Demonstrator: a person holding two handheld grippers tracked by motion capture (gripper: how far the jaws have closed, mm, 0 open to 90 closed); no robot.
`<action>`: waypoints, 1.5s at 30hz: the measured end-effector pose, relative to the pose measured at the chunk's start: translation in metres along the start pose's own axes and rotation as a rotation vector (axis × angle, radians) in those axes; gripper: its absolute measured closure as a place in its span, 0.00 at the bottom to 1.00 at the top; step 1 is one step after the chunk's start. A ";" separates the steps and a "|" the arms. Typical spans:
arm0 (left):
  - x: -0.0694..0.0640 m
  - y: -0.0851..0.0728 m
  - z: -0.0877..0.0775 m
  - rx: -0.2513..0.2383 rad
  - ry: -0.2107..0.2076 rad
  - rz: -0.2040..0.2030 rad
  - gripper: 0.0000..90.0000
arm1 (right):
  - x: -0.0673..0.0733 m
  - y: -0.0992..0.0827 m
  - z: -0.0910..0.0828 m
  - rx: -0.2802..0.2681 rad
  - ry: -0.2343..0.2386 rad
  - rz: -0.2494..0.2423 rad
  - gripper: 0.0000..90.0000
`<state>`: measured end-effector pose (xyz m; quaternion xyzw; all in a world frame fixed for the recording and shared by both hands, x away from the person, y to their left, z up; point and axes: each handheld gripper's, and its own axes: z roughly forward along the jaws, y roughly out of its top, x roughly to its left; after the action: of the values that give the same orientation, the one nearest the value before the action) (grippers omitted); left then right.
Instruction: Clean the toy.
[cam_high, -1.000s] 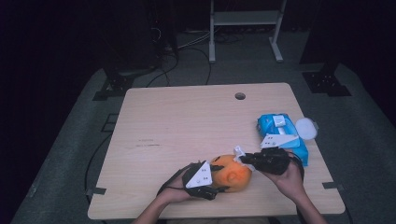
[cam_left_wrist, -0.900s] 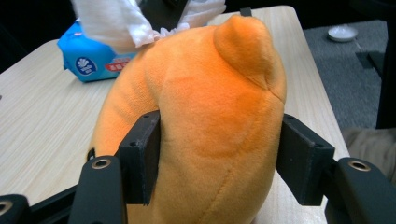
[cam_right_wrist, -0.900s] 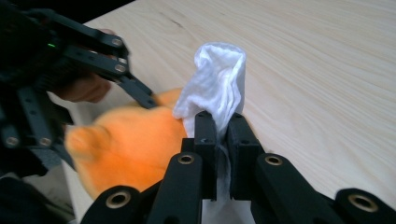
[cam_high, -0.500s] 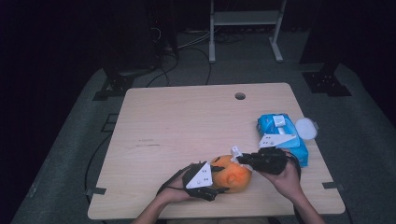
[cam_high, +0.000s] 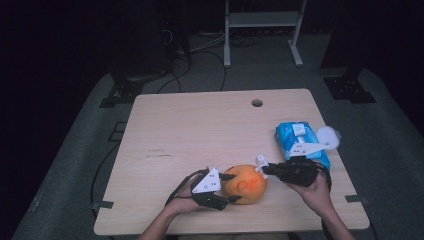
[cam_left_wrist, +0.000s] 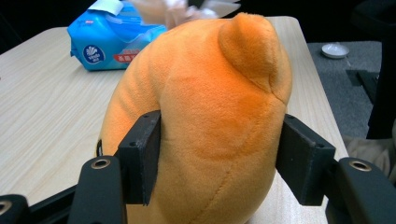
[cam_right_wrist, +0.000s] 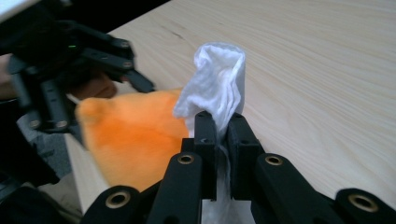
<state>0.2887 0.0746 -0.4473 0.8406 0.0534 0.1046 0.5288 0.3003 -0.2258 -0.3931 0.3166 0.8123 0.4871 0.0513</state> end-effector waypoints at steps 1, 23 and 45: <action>0.001 -0.001 -0.001 0.000 -0.003 -0.003 0.42 | 0.002 0.001 0.001 0.003 0.004 -0.012 0.93; 0.013 -0.006 -0.007 -0.022 -0.009 -0.067 0.41 | -0.015 -0.011 0.003 0.024 -0.028 0.041 0.93; 0.017 0.002 0.000 -0.036 0.062 -0.242 0.40 | 0.036 0.011 0.015 -0.010 0.013 -0.126 0.93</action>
<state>0.3055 0.0768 -0.4431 0.8146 0.1689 0.0669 0.5508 0.2826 -0.1909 -0.3840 0.2613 0.8286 0.4889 0.0783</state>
